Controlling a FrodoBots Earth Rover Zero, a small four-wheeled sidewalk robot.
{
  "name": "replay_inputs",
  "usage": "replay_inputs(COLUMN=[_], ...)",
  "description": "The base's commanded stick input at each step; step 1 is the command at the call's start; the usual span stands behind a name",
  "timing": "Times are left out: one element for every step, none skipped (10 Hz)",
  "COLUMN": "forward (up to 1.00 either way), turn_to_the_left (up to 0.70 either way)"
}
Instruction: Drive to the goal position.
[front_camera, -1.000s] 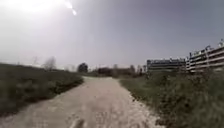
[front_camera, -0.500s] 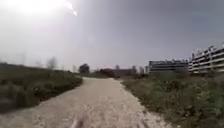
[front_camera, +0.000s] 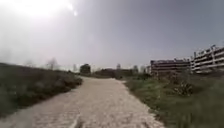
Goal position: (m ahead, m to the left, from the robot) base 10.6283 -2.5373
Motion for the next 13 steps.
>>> replay_inputs(forward=[1.00,1.00,1.00,1.00,1.00,1.00,1.00,1.00,1.00,1.00,1.00,1.00,1.00], turn_to_the_left=[0.00,0.00,0.00,0.00,0.00,0.00,0.00,0.00,0.00,0.00,0.00,0.00,0.00])
